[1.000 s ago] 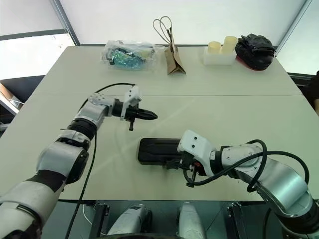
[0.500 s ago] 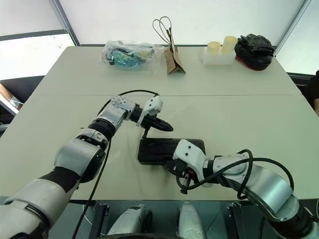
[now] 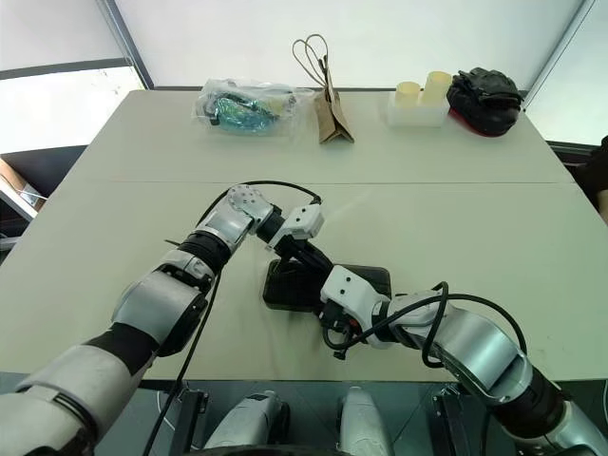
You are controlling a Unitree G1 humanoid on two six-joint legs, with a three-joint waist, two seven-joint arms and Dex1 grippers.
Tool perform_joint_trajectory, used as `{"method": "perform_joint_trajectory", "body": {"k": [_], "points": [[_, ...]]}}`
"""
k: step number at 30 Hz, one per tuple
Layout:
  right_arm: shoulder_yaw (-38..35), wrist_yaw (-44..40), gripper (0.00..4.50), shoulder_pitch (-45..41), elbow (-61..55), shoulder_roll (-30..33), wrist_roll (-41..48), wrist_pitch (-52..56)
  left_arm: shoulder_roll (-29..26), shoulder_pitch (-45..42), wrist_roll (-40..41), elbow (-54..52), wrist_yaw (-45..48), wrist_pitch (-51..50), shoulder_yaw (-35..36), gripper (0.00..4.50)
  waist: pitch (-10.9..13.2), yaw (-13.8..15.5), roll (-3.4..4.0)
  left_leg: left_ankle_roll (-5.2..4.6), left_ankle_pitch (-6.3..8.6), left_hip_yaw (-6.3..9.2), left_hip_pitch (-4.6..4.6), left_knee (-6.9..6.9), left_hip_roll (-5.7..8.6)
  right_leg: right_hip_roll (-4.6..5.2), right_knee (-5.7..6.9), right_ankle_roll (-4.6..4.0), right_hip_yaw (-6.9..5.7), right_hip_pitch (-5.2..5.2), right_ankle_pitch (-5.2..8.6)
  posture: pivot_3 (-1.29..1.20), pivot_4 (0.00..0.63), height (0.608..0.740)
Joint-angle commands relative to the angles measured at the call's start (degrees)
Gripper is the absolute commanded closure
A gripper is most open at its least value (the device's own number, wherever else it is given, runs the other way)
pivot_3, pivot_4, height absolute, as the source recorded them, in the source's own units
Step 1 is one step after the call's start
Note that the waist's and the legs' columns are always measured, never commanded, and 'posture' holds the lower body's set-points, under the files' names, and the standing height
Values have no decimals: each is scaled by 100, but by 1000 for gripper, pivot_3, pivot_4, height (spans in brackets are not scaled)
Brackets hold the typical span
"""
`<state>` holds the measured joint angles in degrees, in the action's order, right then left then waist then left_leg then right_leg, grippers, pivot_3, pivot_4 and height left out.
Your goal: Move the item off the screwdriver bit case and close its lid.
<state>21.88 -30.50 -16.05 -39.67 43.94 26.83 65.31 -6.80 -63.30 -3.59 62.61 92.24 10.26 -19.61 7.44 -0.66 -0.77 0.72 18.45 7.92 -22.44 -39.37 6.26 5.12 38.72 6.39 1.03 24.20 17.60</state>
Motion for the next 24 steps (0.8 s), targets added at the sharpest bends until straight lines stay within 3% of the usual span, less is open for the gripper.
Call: {"method": "perform_joint_trajectory", "body": {"k": [1, 13, 21, 24], "points": [[-77, 332, 4460, -104, 195, 134, -544, -143, -133, 277, -164, 48, 26, -114, -449, 4500, -5, -2, -7, 0, 0, 1, 1, -1, 0, 0, 0, 0, 0, -2, 0, 0, 150, 740], [-203, 735, 4460, -330, 566, -113, -911, 107, -315, 535, 117, -121, 26, -506, -624, 4500, -24, -2, -33, 0, 0, 4, 9, -43, -5, -9, 29, 0, 2, -20, 0, 0, 150, 740], [-286, 760, 4460, -363, 366, -33, -793, 425, -398, 854, 127, -256, 26, -539, -709, 4500, -25, 26, -31, -39, 22, 10, 102, -40, -5, -10, 4, 1, 2, -122, 2, 0, 150, 740], [-306, 442, 4460, -197, 66, 128, -481, 551, -328, 660, 773, -506, 26, -1239, -422, 4500, -25, 38, -30, -38, 22, 16, 102, -38, -7, -15, -20, 2, 1, -135, 2, 0, 150, 740]]}}
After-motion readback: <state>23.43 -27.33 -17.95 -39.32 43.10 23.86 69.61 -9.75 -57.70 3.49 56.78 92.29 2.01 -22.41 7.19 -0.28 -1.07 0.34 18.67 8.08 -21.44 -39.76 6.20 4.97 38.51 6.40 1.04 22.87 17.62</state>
